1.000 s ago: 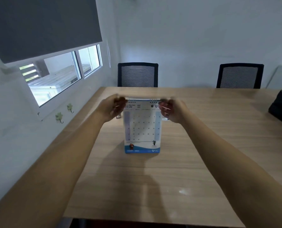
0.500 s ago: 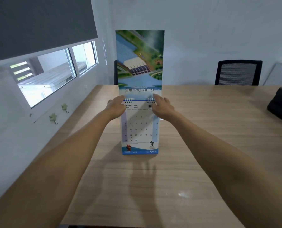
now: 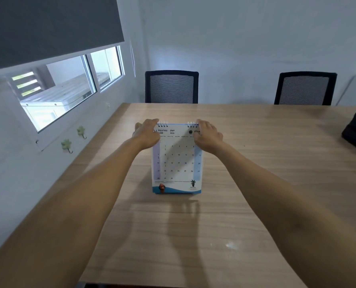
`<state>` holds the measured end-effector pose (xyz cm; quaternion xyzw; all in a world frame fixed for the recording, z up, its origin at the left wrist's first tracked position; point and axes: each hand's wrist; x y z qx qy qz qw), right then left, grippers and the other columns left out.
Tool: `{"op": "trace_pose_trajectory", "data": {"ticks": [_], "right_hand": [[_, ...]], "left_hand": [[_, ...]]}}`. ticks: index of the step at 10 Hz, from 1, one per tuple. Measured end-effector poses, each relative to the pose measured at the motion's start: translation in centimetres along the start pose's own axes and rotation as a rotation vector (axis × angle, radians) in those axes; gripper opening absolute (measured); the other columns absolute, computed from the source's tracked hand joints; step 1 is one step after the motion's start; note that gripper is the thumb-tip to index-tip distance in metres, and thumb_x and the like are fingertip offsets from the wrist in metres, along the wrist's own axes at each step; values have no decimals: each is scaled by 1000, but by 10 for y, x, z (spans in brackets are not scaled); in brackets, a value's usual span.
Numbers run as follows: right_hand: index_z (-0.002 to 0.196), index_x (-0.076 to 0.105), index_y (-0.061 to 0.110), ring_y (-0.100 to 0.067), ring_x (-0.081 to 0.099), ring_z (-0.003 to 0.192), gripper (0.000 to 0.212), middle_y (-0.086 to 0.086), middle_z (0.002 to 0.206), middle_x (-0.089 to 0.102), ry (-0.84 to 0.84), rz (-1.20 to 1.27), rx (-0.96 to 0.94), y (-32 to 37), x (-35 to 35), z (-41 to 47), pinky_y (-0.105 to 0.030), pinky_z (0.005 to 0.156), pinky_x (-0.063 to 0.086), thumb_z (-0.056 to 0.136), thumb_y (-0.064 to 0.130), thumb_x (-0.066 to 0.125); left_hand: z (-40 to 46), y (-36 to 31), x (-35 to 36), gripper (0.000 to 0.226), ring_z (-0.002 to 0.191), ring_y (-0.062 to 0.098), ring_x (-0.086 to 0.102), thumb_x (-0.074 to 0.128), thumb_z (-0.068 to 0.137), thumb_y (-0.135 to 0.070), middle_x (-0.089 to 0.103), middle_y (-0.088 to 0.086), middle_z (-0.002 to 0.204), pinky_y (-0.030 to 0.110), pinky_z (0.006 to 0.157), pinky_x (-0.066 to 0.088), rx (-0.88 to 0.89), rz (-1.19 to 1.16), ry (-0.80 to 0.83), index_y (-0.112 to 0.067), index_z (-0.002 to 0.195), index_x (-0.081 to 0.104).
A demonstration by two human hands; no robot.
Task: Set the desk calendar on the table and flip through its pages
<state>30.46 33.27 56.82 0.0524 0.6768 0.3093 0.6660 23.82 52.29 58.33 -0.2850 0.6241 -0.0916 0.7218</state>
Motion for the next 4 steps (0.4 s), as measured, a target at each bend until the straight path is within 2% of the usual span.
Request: {"op": "trace_pose_trajectory", "data": {"ticks": [1, 2, 3, 4], "right_hand": [[153, 14, 16, -26, 14, 149, 64, -3, 162, 16, -2, 52, -12, -2, 1, 1, -53, 118, 18, 93, 21, 35], [154, 4, 11, -25, 3, 151, 68, -7, 164, 1, -28, 175, 14, -9, 12, -5, -49, 121, 13, 95, 23, 36], [153, -3, 8, -27, -4, 151, 71, -11, 163, -8, -9, 136, 75, -23, 31, -19, -49, 121, 10, 97, 29, 35], [153, -6, 8, -27, -8, 151, 72, -11, 163, -13, 24, 39, 153, -45, 54, -44, -49, 121, 7, 98, 36, 31]], "left_hand": [[-3, 1, 3, 65, 146, 32, 14, 36, 91, -9, 22, 5, 160, 43, 118, 19, -13, -96, -27, -16, 153, 19], [-12, 4, 13, 67, 150, 26, 11, 37, 92, -11, 9, 3, 163, 40, 119, 16, -77, -232, -72, -13, 154, 12], [-17, 16, 29, 69, 151, 22, 6, 39, 95, -19, 2, 2, 164, 40, 121, 14, -143, -293, -47, -15, 155, 5], [-30, 35, 50, 73, 151, 25, 4, 41, 95, -25, -1, 3, 165, 43, 120, 14, -193, -186, -15, -15, 155, 1]]}}
Point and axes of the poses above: each hand's wrist, its own z-axis towards the middle knuckle, its own x-axis out of the palm, y = z × x
